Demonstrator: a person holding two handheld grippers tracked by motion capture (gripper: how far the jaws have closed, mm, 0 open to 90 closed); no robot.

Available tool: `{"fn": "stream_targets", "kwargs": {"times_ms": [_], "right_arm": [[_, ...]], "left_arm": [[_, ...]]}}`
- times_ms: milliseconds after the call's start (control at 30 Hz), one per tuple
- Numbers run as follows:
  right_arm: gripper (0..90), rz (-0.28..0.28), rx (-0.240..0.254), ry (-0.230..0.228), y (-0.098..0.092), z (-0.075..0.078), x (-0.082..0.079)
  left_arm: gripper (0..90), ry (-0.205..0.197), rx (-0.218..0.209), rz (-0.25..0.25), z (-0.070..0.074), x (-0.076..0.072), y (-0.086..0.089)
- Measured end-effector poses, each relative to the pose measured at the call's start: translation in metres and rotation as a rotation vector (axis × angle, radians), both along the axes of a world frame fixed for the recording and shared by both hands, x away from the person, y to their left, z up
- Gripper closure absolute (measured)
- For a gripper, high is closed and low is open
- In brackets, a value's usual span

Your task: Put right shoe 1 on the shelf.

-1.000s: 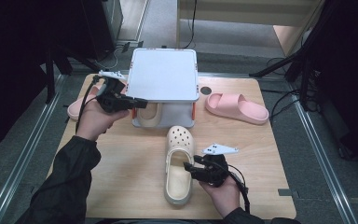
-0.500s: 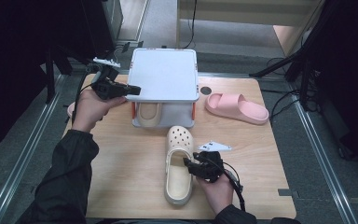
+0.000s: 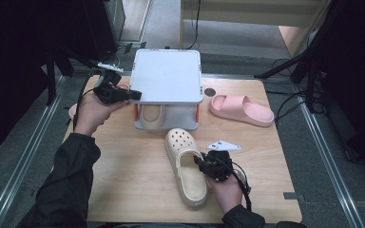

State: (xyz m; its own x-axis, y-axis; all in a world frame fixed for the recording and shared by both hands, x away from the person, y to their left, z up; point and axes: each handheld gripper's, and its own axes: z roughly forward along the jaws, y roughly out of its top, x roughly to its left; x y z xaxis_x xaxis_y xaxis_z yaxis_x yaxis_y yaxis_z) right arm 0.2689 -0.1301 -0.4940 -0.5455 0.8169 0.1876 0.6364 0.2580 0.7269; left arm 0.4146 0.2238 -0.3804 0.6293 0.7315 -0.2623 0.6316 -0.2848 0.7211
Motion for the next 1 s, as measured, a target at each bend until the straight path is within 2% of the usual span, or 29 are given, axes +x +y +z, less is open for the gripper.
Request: {"fn": "stream_targets", "kwargs": {"times_ms": [133, 300, 467, 633, 733, 867, 933, 1000], "right_arm": [[74.5, -0.008, 0.002, -0.001, -0.003, 0.004, 0.003], [75.9, -0.016, 0.021, 0.0, -0.009, 0.014, 0.012], [75.9, -0.032, 0.037, -0.031, -0.011, 0.026, 0.021], [75.8, -0.057, 0.054, -0.065, -0.011, 0.036, 0.04], [75.7, -0.072, 0.058, -0.068, -0.007, 0.039, 0.056], [75.5, -0.093, 0.062, -0.077, 0.003, 0.04, 0.077], [75.1, -0.087, 0.081, -0.075, 0.009, 0.039, 0.085], [75.3, -0.088, 0.078, -0.069, 0.014, 0.036, 0.091]], "left_arm": [[84.1, -0.001, 0.0, 0.003, 0.0, 0.0, 0.0], [83.9, 0.004, -0.025, 0.006, -0.002, 0.0, 0.002], [83.8, 0.0, -0.026, 0.011, -0.002, 0.0, 0.001], [83.8, 0.0, -0.024, 0.011, -0.002, -0.001, 0.001], [83.3, -0.001, -0.026, 0.011, -0.003, 0.0, 0.001], [83.4, -0.003, -0.027, 0.012, -0.003, -0.001, 0.001], [83.3, -0.004, -0.026, 0.011, -0.003, -0.001, 0.002], [83.3, -0.004, -0.028, 0.011, -0.003, -0.001, 0.002]]}}
